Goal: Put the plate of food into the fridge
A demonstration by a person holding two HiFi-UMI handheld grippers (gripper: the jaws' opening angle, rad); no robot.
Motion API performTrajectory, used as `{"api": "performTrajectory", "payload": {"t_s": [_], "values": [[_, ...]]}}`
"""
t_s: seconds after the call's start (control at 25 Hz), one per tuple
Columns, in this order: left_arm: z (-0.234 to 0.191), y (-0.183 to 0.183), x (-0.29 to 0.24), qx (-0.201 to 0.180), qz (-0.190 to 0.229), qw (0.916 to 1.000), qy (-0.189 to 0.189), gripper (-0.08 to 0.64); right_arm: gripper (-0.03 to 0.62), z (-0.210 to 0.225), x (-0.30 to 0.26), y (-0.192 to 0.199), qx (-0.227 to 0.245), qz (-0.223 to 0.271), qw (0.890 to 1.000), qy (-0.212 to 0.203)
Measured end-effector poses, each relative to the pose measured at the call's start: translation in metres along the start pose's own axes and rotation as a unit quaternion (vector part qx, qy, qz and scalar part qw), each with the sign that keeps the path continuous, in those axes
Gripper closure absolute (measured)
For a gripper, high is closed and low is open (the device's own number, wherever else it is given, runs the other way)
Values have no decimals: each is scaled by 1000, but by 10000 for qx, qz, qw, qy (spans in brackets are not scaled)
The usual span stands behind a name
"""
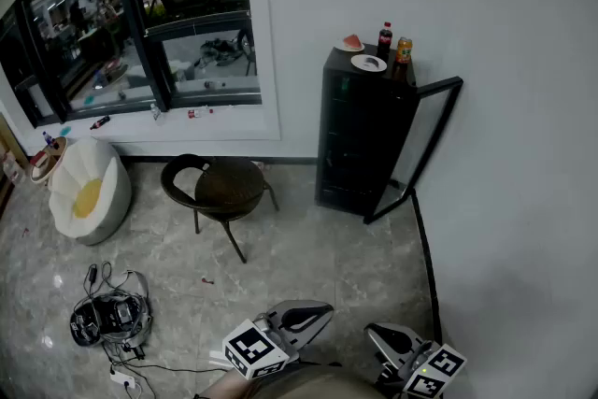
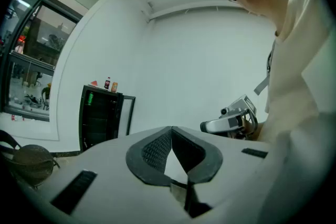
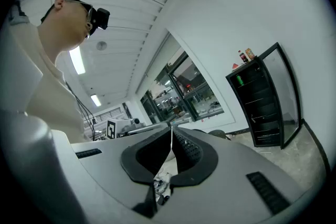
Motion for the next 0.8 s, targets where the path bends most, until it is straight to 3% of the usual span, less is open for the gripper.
{"api": "performTrajectory", "payload": {"t_s": [0.12, 0.32, 0.56, 0.8], "values": [[-4, -5, 4, 35, 165, 9998, 136, 549, 566, 3, -7, 1, -38, 15, 10000, 33], [-34, -17, 9, -276, 229, 9993, 122, 549, 566, 5, -36, -2, 143, 42, 9999, 41], [-66, -24, 26, -204, 352, 9990, 200, 549, 566, -4, -79, -10, 49, 33, 10000, 34], [-107, -11, 56, -128, 322, 9994, -7, 549, 566, 1, -127, -6, 105, -105, 9998, -128]]}}
Point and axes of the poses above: the fingertips, and each gripper's own axes: x backward along the fingers, z to its right, y out of its underside, the point moved 4 cm from there along x, backward along the fingers, and after that the axes turned 8 degrees about -x, right-handed, at the moved point
